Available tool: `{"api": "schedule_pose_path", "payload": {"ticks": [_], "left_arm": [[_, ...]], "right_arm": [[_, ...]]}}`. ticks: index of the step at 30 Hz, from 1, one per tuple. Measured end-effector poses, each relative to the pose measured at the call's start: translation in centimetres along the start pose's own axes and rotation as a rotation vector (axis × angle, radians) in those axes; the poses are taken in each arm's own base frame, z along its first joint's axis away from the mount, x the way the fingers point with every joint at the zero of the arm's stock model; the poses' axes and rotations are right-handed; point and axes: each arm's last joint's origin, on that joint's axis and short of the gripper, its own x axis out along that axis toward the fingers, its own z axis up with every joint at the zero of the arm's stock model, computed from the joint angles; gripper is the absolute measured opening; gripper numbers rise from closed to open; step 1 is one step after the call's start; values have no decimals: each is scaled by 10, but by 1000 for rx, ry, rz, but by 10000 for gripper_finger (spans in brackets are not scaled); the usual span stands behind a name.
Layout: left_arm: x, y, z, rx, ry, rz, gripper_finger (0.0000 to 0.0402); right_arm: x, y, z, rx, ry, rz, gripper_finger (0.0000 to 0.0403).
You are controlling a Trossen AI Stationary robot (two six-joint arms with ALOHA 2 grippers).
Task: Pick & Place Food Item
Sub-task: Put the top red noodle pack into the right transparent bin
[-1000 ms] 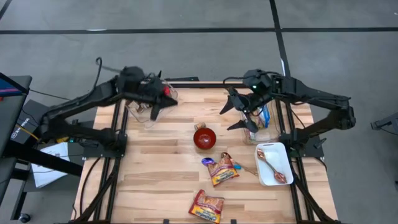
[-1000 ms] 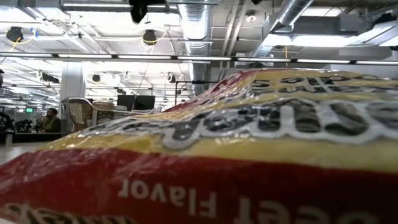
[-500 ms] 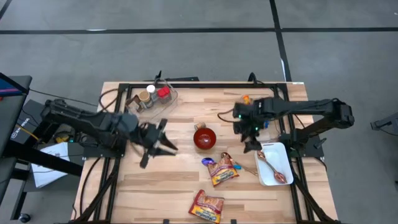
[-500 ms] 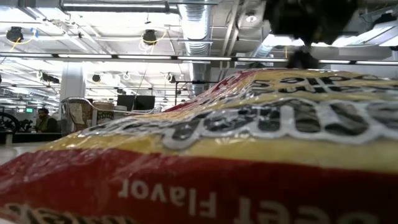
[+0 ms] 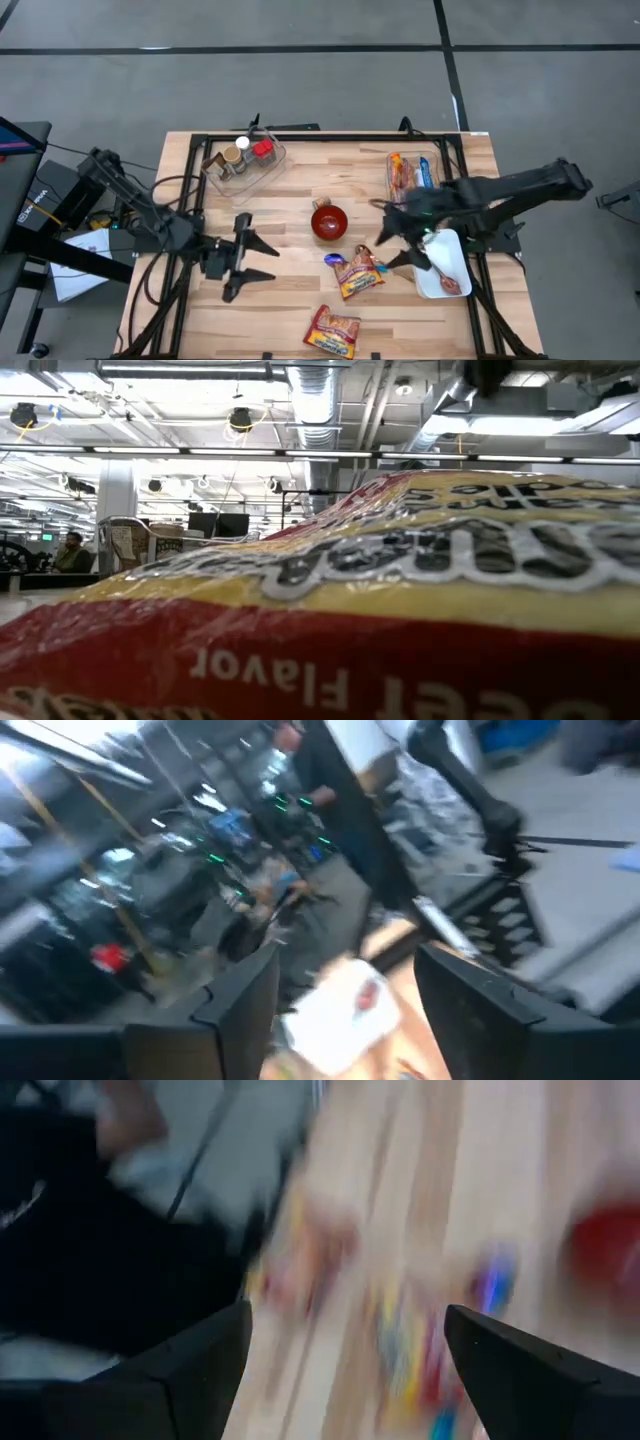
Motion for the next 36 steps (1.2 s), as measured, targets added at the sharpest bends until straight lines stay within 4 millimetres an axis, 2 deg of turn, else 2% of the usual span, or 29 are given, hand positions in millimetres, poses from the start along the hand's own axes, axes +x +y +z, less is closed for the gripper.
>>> {"api": "schedule_pose_path", "payload": {"ticks": [2,4,7,10,15,19,25,36], "left_arm": [[1,1,-9,20,-16,54,235],[2,2,-17,14,-15,93,239],[1,-3,-32,5,47,153,241],[-1,-8,-43,-3,74,176,241],[-2,-7,-41,-32,55,194,241],[-3,-9,-41,-20,67,199,241],[-3,-8,-41,-17,81,216,241],[-5,-11,-38,-24,61,200,241]], "right_arm": [[-10,20,7,-160,-182,-60,324],[-15,36,6,-269,-279,-134,324],[-13,52,1,-359,-332,-230,324],[2,60,-3,-400,-328,-304,324],[36,48,-12,-379,-212,-512,324],[48,32,-19,-315,-117,-654,324],[49,28,-29,-188,-21,-578,324],[50,33,-33,-60,-31,-535,324]]}}
